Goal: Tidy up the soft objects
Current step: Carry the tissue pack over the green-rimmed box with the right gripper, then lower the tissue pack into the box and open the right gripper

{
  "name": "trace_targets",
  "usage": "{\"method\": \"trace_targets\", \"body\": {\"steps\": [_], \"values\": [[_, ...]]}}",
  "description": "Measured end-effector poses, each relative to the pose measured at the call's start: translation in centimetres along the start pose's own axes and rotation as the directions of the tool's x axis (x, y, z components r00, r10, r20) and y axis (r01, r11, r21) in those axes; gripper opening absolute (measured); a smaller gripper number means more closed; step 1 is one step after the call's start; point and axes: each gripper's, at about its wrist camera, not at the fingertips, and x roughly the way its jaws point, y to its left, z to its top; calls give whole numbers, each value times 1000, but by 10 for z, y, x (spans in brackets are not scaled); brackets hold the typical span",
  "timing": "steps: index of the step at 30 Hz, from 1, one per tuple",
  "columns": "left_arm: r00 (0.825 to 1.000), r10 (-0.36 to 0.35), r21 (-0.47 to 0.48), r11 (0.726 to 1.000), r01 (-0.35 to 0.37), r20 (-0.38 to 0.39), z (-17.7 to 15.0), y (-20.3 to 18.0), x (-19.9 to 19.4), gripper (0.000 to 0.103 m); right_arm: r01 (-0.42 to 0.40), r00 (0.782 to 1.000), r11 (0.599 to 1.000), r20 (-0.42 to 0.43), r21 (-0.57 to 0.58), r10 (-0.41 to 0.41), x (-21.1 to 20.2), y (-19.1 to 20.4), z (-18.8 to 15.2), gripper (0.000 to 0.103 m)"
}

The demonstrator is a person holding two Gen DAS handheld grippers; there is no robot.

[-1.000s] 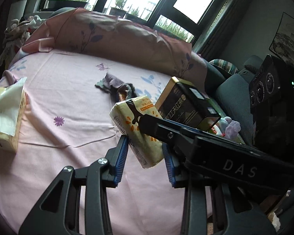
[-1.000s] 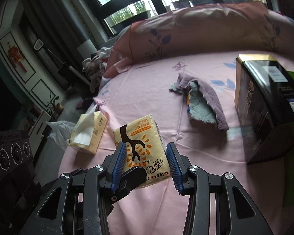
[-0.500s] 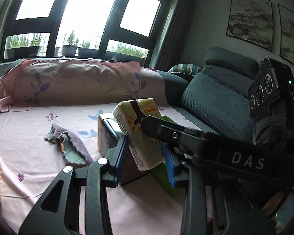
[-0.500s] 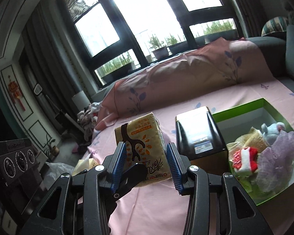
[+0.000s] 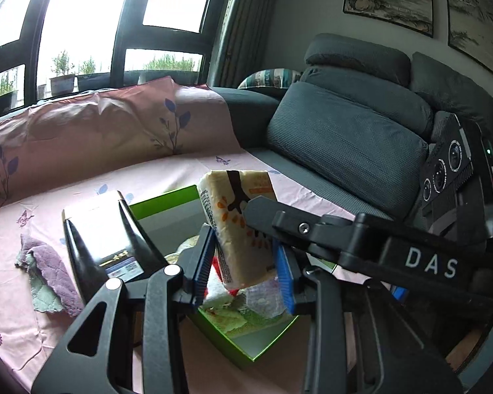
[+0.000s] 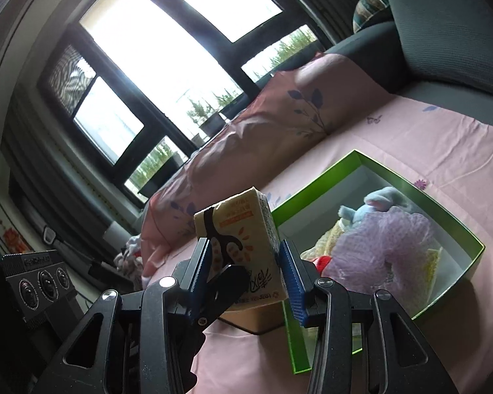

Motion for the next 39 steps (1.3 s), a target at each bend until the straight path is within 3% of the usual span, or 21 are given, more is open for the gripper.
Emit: {"method": "trace_targets", "body": {"steps": [10,22,31,39], "values": [[990,-3,10,1000,5,-140,-2,-14,55,32,54,998,984,-25,169,-50,11,-57,8,46],[950,29,-39,998,-44,-310,-13,-19,102,34,165,984,935,-116,315,-135,23,-97,2,46],[921,26,-75,995,-59,-388,-19,-15,123,35,257,964,925,-138,278,-227,25,-97,1,46],[915,10,-110,992,-59,-403,-23,-14,123,36,293,954,919,-148,265,-261,26,-94,1,46]]}}
